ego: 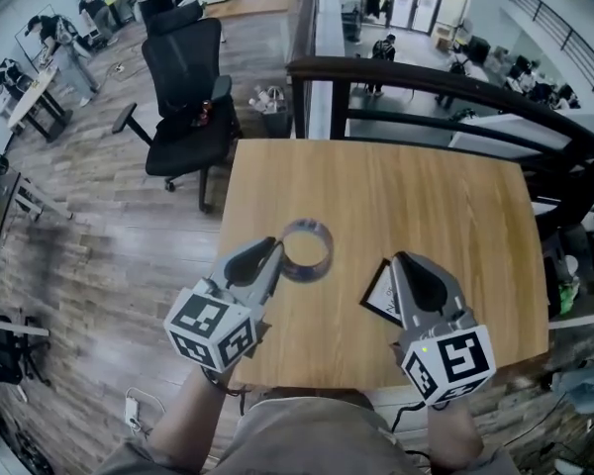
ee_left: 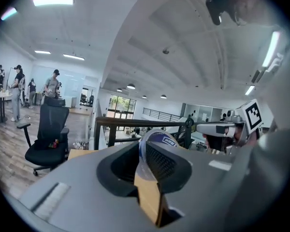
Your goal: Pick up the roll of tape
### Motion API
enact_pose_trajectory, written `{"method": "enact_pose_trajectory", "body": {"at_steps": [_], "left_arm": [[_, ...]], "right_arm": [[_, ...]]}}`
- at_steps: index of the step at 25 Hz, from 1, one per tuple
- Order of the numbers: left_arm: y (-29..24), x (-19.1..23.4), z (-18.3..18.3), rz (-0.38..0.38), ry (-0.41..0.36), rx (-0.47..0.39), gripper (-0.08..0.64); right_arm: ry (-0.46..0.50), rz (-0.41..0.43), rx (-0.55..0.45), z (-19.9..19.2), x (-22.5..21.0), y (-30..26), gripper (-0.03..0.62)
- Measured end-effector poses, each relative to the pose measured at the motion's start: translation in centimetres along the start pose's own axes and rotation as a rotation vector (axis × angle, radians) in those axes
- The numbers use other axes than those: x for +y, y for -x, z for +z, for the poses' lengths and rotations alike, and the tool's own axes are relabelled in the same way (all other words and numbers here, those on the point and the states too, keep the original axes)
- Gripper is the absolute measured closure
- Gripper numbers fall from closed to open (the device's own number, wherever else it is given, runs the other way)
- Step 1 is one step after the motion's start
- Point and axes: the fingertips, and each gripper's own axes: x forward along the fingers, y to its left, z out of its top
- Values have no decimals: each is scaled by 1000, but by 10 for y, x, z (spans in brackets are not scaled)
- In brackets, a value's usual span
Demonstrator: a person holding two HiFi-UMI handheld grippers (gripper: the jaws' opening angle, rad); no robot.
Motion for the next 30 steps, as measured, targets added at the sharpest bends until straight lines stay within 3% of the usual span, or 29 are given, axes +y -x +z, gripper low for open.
{"method": "enact_pose_trajectory", "body": {"at_steps": [8,17,30], "left_arm": [[45,-37,34,-44,-58,-58,519],[76,-56,36,-79,-82,-63,518],[81,-62,34,-70,-74,-75,520]], "right_arm": [[15,6,-47,28,14,47,575],[50,81,11,9,45,66,576],[45,68,19,1,43,72,575]]}}
